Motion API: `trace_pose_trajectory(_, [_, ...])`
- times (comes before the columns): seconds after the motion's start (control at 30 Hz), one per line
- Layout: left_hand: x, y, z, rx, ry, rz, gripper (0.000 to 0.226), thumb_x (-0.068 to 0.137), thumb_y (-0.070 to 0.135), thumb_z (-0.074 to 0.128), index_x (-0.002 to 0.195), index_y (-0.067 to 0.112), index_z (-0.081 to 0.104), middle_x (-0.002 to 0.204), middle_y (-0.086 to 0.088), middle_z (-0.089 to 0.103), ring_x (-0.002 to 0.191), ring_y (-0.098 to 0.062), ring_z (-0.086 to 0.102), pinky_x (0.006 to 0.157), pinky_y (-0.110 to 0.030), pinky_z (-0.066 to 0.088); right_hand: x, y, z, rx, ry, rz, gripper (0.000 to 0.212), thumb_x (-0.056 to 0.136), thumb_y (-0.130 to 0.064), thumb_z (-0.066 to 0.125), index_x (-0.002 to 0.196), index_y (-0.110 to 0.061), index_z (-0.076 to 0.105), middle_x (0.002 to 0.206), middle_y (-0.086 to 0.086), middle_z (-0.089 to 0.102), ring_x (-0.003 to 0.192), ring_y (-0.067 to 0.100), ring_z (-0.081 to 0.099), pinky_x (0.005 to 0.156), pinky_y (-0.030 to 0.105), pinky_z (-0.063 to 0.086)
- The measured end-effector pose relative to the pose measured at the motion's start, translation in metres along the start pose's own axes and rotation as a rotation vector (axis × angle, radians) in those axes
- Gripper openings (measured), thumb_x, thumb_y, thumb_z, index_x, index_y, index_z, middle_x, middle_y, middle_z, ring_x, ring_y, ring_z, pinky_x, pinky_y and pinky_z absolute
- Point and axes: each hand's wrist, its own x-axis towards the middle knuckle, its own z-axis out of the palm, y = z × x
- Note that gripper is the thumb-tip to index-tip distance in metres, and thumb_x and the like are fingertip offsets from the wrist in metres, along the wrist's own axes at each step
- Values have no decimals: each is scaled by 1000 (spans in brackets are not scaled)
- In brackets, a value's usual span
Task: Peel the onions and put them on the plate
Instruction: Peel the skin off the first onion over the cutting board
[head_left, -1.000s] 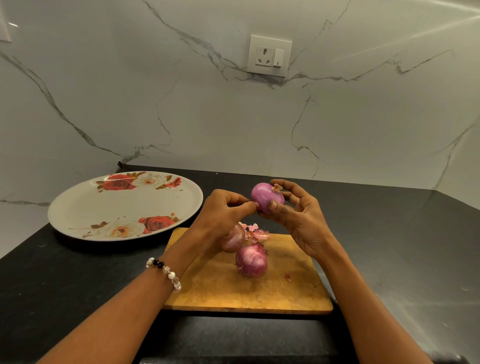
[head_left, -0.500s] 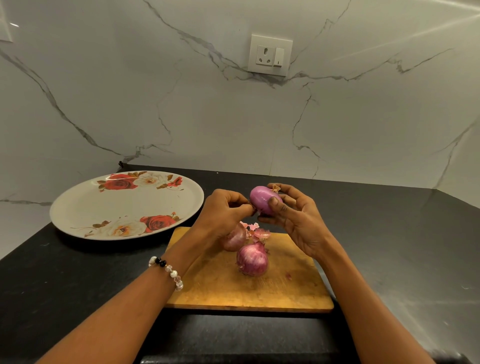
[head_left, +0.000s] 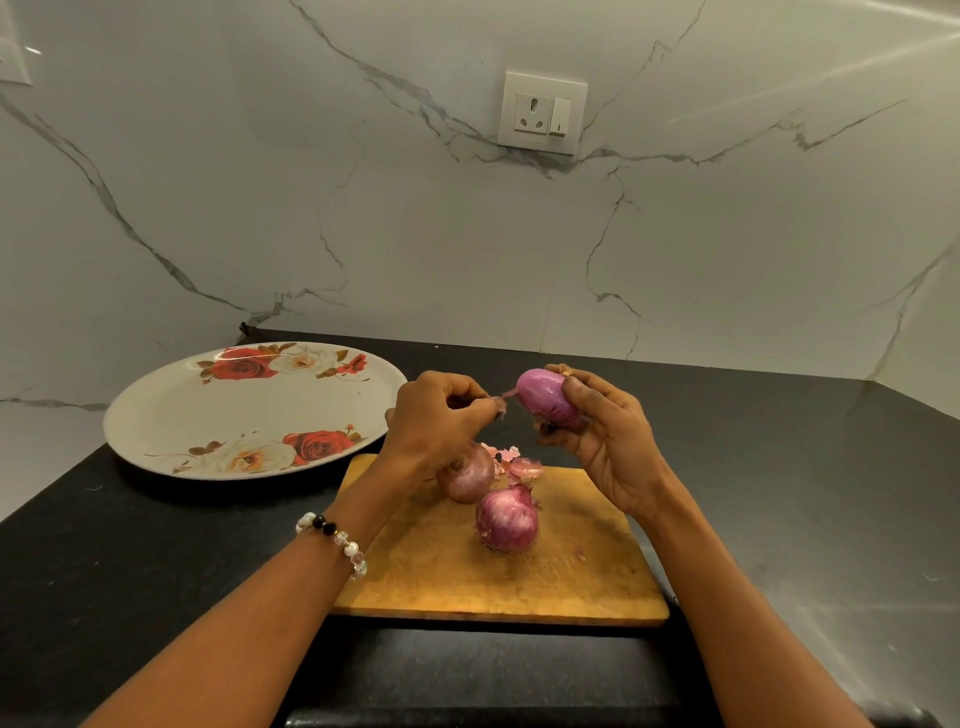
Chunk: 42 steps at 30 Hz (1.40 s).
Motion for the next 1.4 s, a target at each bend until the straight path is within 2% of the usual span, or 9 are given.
trace_pose_trajectory(0.17, [2, -1, -4, -4, 130, -30, 13, 86, 29, 66, 75, 23, 68, 73, 6, 67, 74, -15, 62, 80, -47, 54, 1, 1, -4, -27, 29, -30, 37, 79, -26, 60, 112, -12, 67, 117, 19, 57, 80, 24, 61, 52, 25, 54])
trace_pose_trajectory(0.4, [1, 2, -4, -69, 26, 8, 47, 78, 38, 46, 67, -3, 67, 59, -11, 62, 57, -17, 56, 61, -31, 51, 3, 3, -6, -50, 27, -34, 44, 74, -17, 62, 118, -8, 64, 124, 18, 55, 93, 31, 56, 53, 25, 52])
trace_pose_trajectory(0.47, [1, 2, -3, -79, -67, 42, 41, 87, 31, 50, 72, -3, 67, 68, -12, 66, 64, -17, 61, 61, -26, 53, 3, 4, -7, -63, 5, -40, 42, 74, -13, 62, 116, -11, 65, 120, 12, 59, 95, 29, 59, 55, 26, 53])
trace_pose_trajectory(0.53, [-1, 2, -3, -60, -131, 84, 27, 95, 14, 48, 84, 4, 71, 76, 1, 67, 70, -6, 61, 65, -13, 51, 4, 6, -8, -104, -15, -49, 42, 72, -10, 62, 114, -16, 68, 116, 5, 64, 98, 29, 62, 58, 26, 54])
trace_pose_trajectory(0.67, [-2, 1, -1, 32, -130, 164, 21, 92, 6, 54, 103, 13, 70, 87, 8, 67, 78, 1, 62, 69, -2, 46, 3, 7, -10, -169, -50, -66, 49, 69, -6, 65, 116, -21, 67, 117, 3, 65, 104, 28, 63, 64, 28, 56])
trace_pose_trajectory(0.87, [-2, 1, -4, 14, -121, 167, 26, 94, 0, 46, 99, 10, 69, 85, 2, 68, 73, -2, 66, 70, -10, 52, 2, 7, -10, -243, -78, -87, 57, 63, 0, 67, 116, -22, 67, 115, 0, 68, 109, 25, 64, 71, 30, 59])
trace_pose_trajectory(1.07, [0, -1, 0, -35, -60, 147, 23, 96, 23, 53, 98, 9, 70, 89, 0, 71, 80, -10, 68, 71, -11, 52, 4, 9, -10, -269, -83, -101, 60, 62, 0, 71, 117, -22, 66, 118, 3, 67, 113, 28, 64, 77, 36, 60])
trace_pose_trajectory(1.23, [-2, -1, 1, -27, -105, 194, 21, 92, 9, 58, 111, 11, 66, 96, 1, 68, 74, -1, 64, 69, -5, 49, 4, 9, -11, -283, -93, -118, 61, 62, -2, 72, 118, -23, 65, 118, 2, 67, 112, 29, 64, 70, 31, 59])
trace_pose_trajectory(1.4, [-3, 5, -1, -92, -158, 166, 36, 83, 31, 61, 113, 11, 66, 92, 4, 67, 74, 3, 64, 68, -6, 49, 5, 9, -13, -297, -108, -131, 61, 63, -1, 71, 119, -23, 65, 121, 4, 66, 113, 31, 63, 71, 31, 59])
